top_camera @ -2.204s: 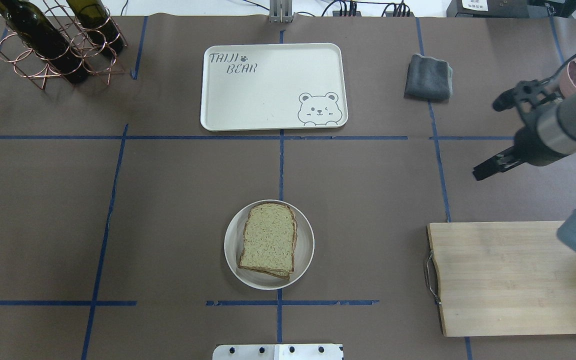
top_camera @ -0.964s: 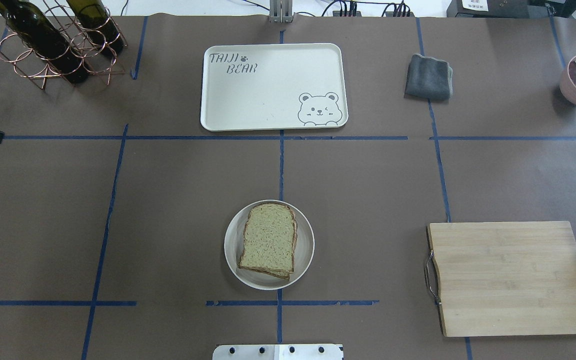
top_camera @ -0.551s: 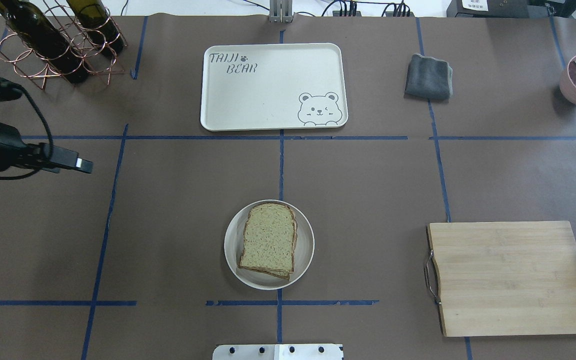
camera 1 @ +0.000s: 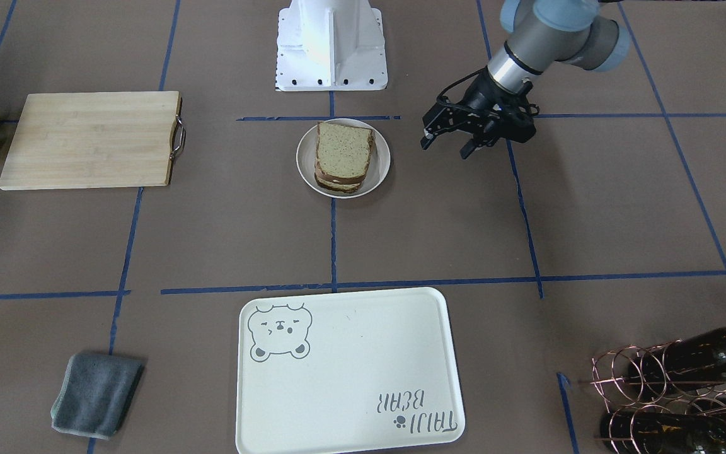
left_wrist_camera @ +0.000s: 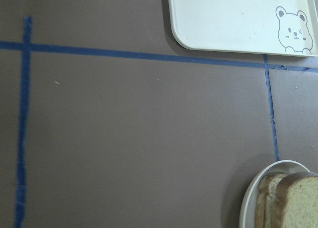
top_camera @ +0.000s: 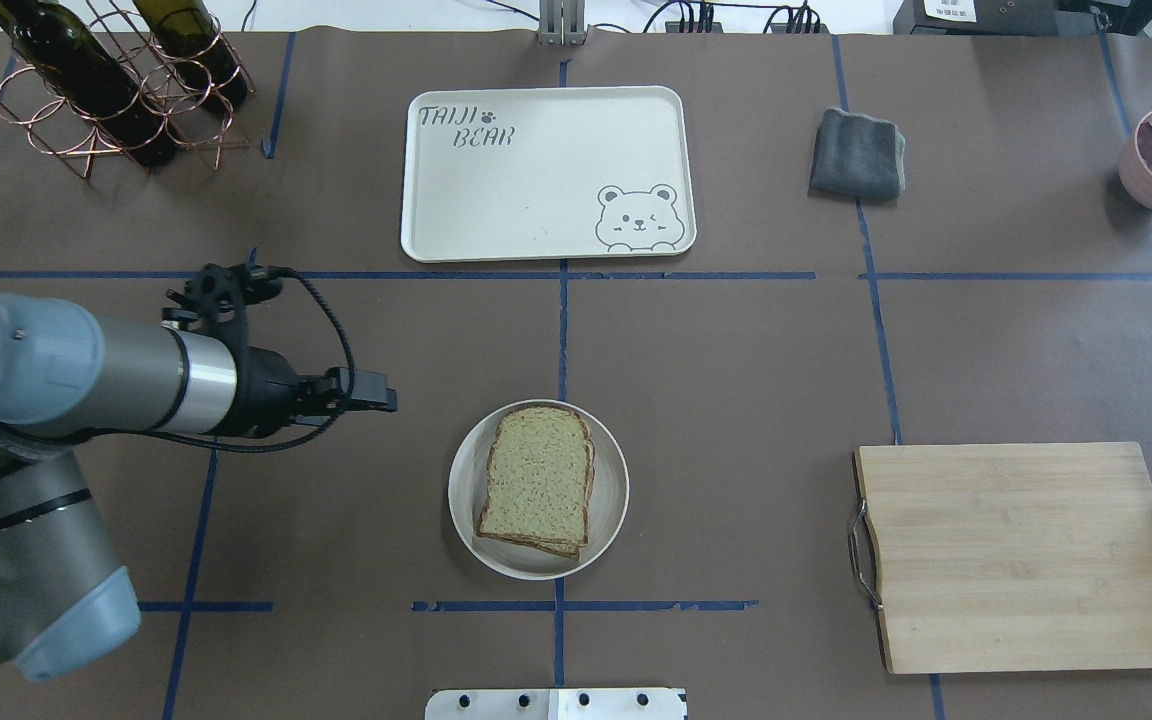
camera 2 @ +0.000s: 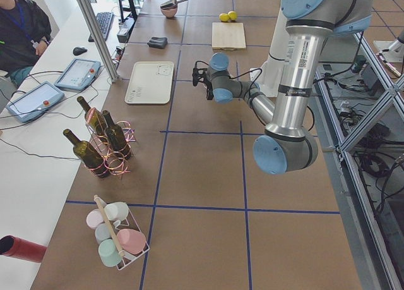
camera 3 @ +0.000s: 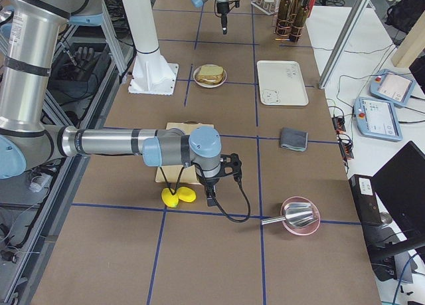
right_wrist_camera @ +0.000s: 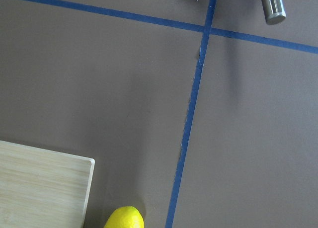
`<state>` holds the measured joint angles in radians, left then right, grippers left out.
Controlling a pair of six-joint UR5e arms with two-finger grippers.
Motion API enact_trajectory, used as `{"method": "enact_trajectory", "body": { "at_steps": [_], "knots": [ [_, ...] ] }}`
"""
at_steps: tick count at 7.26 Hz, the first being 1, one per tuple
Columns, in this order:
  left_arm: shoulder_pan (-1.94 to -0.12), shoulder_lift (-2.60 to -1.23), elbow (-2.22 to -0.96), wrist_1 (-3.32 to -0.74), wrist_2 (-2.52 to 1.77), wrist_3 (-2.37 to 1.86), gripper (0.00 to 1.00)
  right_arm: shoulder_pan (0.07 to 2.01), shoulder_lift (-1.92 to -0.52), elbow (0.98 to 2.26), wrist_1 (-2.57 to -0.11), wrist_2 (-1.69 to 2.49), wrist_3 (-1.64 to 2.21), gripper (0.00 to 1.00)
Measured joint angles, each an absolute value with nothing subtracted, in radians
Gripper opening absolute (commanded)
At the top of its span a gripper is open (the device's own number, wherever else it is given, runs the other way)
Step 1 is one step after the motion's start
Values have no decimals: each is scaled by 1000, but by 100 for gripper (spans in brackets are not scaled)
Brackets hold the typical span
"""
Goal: Make sandwich and place on tray
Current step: 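Move the left gripper to the plate rim and grasp it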
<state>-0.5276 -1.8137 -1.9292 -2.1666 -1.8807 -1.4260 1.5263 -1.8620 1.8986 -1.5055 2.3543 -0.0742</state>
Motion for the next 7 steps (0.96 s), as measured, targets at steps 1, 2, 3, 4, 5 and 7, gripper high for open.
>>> {"method": "enact_trajectory", "body": {
  "at_steps": [1, 2, 3, 4, 5, 7],
  "knots": [
    [-480, -1879, -1908, -2097, -1829, -1455, 83, 1526, -1862, 1898, -1505, 2355, -75, 100],
    [-444, -1927, -1876, -2054, -1787, -1468, 75, 1526, -1862, 1899, -1505, 2356, -75, 100],
    [-424, -1949, -1848, -2039, -1768, -1471, 75, 1526, -1863, 1900, -1505, 2356, -75, 100],
    [-412, -1957, -1825, -2043, -1762, -1469, 74, 1526, -1863, 1901, -1505, 2357, -75, 100],
    [-401, -1959, -1794, -2072, -1760, -1468, 66, 1526, -1864, 1901, -1505, 2357, -75, 100],
    [-386, -1961, -1750, -2129, -1760, -1468, 45, 1526, -1864, 1901, -1505, 2357, -74, 100]
  ]
}}
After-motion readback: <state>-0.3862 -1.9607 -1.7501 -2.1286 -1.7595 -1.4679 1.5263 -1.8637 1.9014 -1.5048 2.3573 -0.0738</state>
